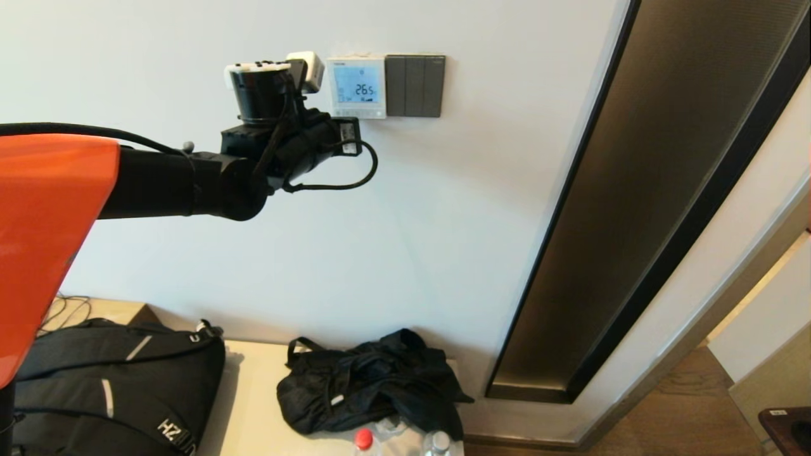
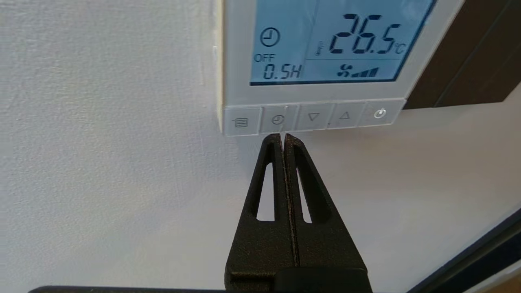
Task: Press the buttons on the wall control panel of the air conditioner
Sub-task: Press the temperature increase button
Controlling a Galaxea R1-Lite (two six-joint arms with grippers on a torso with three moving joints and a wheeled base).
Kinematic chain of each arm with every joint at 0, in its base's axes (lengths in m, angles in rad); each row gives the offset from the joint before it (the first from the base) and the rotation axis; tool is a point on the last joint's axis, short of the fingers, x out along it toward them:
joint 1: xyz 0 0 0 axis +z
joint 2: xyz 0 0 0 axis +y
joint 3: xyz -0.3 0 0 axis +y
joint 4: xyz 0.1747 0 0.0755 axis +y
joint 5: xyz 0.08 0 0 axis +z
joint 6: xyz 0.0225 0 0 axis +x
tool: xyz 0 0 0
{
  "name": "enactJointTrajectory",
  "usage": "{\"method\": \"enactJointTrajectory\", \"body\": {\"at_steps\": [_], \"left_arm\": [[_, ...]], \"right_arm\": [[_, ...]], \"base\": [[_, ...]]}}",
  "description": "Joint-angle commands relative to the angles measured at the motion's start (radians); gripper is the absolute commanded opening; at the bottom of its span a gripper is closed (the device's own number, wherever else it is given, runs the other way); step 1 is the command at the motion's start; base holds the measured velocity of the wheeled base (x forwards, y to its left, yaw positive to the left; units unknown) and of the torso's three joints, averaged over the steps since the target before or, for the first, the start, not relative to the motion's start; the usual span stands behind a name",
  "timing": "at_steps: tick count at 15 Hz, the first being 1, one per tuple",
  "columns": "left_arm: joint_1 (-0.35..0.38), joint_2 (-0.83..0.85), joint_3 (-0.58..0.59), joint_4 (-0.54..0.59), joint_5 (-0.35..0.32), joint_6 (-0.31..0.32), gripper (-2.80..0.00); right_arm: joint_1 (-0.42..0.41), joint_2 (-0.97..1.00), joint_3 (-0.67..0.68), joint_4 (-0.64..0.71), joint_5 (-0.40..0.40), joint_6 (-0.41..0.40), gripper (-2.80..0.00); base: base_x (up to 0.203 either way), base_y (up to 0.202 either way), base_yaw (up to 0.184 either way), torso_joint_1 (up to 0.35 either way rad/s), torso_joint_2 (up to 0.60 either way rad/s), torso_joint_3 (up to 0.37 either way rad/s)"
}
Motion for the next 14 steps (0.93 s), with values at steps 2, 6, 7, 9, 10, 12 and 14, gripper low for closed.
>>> {"method": "enactJointTrajectory", "body": {"at_steps": [2,6,7,9,10,12,14], "left_arm": [[0.009,-0.001,-0.001,-0.005,-0.001,-0.001,-2.8],[0.008,-0.011,0.018,-0.013,-0.001,-0.001,-2.8],[0.007,-0.015,0.037,-0.016,-0.001,-0.001,-2.8],[0.007,-0.028,0.067,-0.019,-0.001,-0.001,-2.8],[0.007,-0.037,0.068,-0.019,-0.001,-0.001,-2.8],[0.006,-0.046,0.068,-0.019,-0.001,-0.001,-2.8],[0.004,-0.047,0.064,-0.017,-0.001,-0.001,-2.8]], "right_arm": [[0.0,0.002,0.0,0.0,0.0,0.0,-2.8],[0.0,0.002,0.002,0.0,0.0,0.0,-2.8],[0.0,0.002,0.002,0.0,0.0,0.0,-2.8],[0.0,0.002,0.001,0.0,0.0,0.0,-2.8],[0.0,0.002,0.002,0.0,0.0,0.0,-2.8],[0.0,0.001,0.001,0.0,0.0,-0.002,-2.8],[0.0,0.002,0.002,0.0,0.0,-0.002,-2.8]], "base": [[0.0,0.0,0.0,0.0,0.0,0.0],[0.0,0.0,0.0,0.0,0.0,0.0],[0.0,0.0,0.0,0.0,0.0,0.0],[0.0,0.0,0.0,0.0,0.0,0.0],[0.0,0.0,0.0,0.0,0.0,0.0],[0.0,0.0,0.0,0.0,0.0,0.0],[0.0,0.0,0.0,0.0,0.0,0.0]]}}
